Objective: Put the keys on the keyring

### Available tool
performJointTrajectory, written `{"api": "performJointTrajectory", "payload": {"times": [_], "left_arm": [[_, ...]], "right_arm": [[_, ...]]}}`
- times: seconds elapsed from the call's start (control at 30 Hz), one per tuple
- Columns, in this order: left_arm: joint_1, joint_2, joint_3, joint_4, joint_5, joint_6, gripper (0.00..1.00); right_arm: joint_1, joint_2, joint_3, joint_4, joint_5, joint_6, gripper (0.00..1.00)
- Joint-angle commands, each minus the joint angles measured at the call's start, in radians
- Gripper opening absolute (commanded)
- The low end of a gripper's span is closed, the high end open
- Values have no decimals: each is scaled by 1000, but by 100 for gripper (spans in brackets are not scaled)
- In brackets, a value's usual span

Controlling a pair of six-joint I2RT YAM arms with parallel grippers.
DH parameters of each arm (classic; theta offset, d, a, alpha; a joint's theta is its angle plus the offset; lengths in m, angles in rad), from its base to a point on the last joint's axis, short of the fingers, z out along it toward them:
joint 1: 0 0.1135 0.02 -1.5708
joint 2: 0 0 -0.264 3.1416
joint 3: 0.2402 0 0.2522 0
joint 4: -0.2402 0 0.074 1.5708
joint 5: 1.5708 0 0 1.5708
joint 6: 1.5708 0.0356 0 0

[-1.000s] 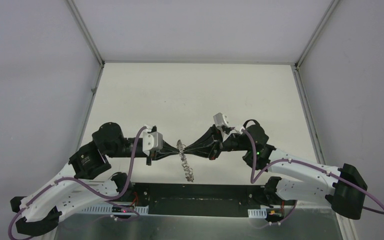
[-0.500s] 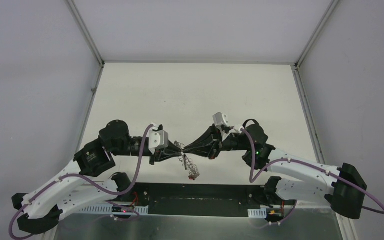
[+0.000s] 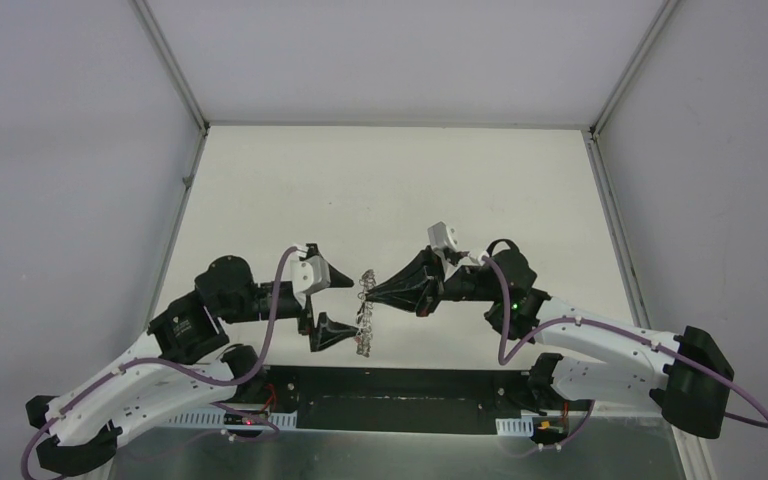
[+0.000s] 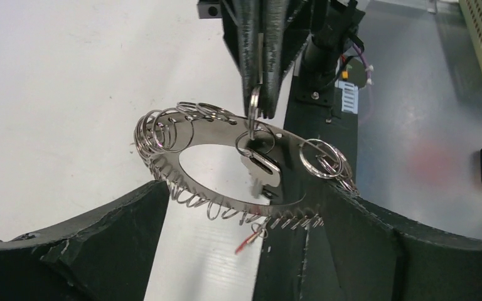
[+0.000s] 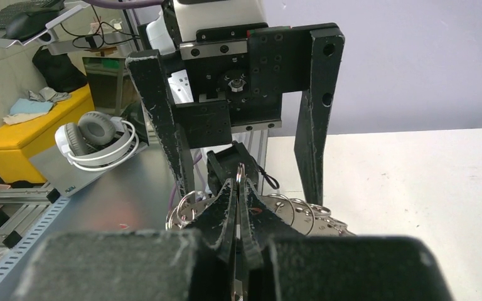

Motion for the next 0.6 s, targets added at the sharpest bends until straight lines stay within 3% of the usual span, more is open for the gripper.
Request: {"api": "performJointTrajectory", "payload": {"times": [0.0,0.27,0.57], "left_arm": [[5,-32,-56,101,-125,-116,99],[6,-62,-126,110,-497,-377,99],[7,26,-90,-35,-610,-487,99]], "right_arm": [[2,-15,-11,91,49,-3,0],[1,-55,-29,-11,182,-27,0],[2,-199,-90,-201,451,-61,0]]}}
